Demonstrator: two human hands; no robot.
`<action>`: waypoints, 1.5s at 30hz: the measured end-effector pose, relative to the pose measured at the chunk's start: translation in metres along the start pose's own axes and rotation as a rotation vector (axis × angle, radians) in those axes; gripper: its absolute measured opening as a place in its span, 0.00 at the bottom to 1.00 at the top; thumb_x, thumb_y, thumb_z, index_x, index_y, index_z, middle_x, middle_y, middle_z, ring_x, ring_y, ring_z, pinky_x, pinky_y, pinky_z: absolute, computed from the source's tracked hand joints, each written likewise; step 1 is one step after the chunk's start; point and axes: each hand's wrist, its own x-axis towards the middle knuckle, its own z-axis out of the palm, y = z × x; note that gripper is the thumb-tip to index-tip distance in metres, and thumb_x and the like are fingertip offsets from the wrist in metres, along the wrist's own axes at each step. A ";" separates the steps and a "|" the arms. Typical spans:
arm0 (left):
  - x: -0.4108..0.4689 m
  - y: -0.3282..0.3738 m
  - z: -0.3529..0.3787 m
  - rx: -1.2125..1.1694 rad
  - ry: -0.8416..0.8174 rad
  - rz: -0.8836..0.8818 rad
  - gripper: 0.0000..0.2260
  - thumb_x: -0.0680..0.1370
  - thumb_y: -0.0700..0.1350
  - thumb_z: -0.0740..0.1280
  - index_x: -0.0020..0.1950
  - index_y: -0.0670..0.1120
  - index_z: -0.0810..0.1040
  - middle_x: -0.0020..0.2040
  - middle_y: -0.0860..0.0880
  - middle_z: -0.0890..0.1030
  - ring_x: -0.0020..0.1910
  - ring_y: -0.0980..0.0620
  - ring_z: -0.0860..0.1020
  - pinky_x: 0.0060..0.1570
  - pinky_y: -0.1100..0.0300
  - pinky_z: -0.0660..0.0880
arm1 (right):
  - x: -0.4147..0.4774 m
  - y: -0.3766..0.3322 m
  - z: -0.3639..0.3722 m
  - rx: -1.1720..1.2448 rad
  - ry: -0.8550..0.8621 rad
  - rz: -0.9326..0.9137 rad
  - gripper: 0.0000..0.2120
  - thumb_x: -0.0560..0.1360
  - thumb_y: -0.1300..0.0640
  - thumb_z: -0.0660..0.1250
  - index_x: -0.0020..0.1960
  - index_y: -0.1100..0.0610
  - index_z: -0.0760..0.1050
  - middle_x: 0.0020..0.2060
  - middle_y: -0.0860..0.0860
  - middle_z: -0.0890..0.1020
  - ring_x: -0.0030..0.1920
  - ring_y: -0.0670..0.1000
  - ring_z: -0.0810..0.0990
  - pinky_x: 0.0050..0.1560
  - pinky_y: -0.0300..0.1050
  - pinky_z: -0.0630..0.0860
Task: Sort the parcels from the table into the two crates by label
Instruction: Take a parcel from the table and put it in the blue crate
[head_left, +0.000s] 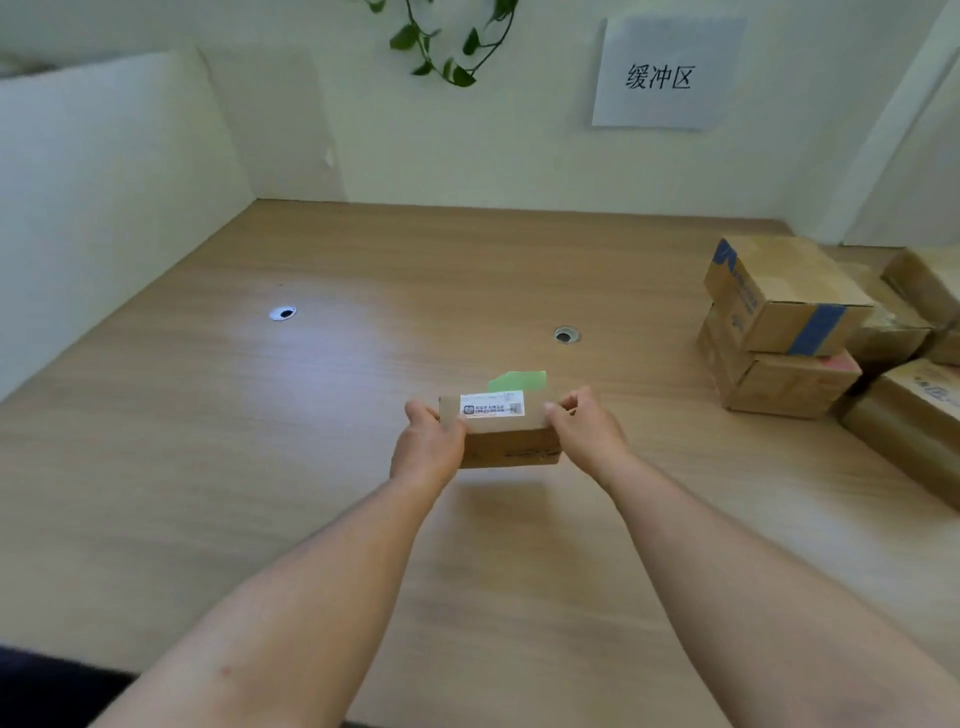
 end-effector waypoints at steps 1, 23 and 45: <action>-0.006 -0.009 -0.008 -0.004 0.020 -0.016 0.12 0.82 0.50 0.58 0.60 0.45 0.60 0.56 0.43 0.75 0.50 0.44 0.74 0.47 0.54 0.72 | -0.006 -0.003 0.007 -0.012 0.004 -0.010 0.11 0.79 0.52 0.61 0.59 0.55 0.68 0.55 0.54 0.78 0.48 0.53 0.73 0.41 0.44 0.65; -0.064 -0.151 -0.159 -0.043 0.262 -0.107 0.11 0.79 0.49 0.65 0.56 0.47 0.67 0.52 0.49 0.75 0.49 0.49 0.73 0.42 0.58 0.69 | -0.083 -0.094 0.159 -0.161 -0.368 -0.369 0.05 0.77 0.60 0.64 0.50 0.51 0.74 0.55 0.53 0.78 0.49 0.53 0.76 0.45 0.46 0.75; -0.149 -0.452 -0.411 -0.197 0.542 -0.380 0.25 0.78 0.41 0.67 0.70 0.52 0.59 0.63 0.49 0.77 0.55 0.49 0.78 0.48 0.56 0.75 | -0.285 -0.250 0.492 -0.558 -0.738 -0.795 0.35 0.75 0.64 0.66 0.77 0.45 0.56 0.66 0.54 0.66 0.63 0.57 0.74 0.50 0.45 0.81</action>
